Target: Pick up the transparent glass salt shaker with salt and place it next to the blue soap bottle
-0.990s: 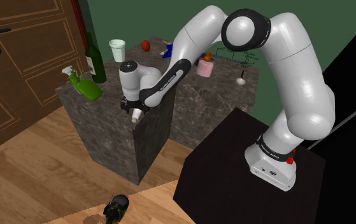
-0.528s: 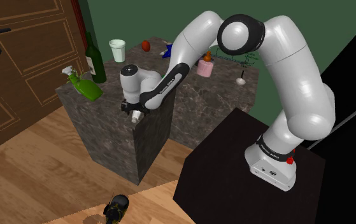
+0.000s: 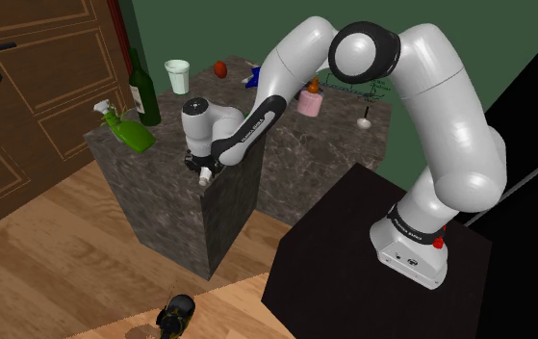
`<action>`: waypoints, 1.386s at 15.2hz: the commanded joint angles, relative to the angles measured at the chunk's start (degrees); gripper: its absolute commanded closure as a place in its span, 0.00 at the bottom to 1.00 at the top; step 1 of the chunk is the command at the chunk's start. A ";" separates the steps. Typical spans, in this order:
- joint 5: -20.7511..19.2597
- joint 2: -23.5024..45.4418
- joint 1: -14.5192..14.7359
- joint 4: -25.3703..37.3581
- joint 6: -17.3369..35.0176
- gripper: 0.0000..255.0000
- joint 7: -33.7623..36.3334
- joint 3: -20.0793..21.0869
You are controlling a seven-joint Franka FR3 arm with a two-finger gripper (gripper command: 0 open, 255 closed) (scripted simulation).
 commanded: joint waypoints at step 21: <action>4.19 -9.90 -3.00 -4.19 -5.75 1.00 -3.64 4.15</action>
